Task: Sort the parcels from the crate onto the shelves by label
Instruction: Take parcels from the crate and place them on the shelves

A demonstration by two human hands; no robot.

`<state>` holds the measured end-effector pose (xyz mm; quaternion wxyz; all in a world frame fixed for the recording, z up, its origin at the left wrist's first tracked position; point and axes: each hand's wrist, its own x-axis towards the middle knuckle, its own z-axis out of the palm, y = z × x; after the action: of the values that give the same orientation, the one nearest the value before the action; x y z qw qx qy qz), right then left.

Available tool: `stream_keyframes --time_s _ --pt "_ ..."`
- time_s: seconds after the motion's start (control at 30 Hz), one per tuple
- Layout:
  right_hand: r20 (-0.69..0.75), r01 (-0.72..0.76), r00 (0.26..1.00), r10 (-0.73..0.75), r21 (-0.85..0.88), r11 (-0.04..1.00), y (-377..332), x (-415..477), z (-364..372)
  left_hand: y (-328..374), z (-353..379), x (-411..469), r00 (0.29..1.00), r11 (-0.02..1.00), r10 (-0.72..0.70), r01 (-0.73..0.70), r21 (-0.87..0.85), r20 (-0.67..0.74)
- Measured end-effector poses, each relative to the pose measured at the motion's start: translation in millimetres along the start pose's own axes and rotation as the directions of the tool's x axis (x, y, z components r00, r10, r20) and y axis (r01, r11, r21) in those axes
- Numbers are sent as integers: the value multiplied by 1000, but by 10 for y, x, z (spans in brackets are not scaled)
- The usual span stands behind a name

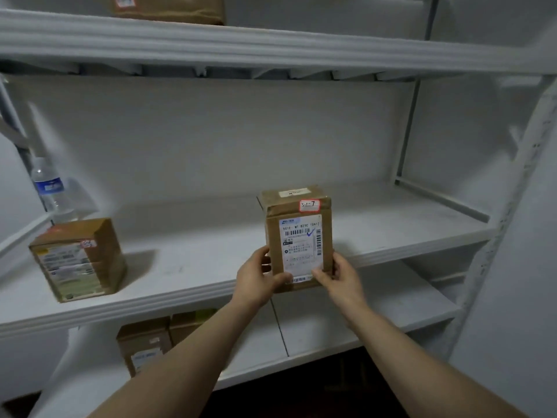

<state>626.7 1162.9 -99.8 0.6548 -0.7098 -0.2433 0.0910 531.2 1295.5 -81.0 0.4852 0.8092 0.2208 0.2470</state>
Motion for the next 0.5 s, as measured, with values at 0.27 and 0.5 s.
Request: stream_keyframes --time_s 0.27,0.5 --pt "51 -58 996 68 -175 983 387 1126 -523 122 821 859 992 990 -124 125 70 -19" --pt "28 -110 992 125 -302 947 650 1505 -682 12 1225 1212 985 973 -172 170 156 -4"
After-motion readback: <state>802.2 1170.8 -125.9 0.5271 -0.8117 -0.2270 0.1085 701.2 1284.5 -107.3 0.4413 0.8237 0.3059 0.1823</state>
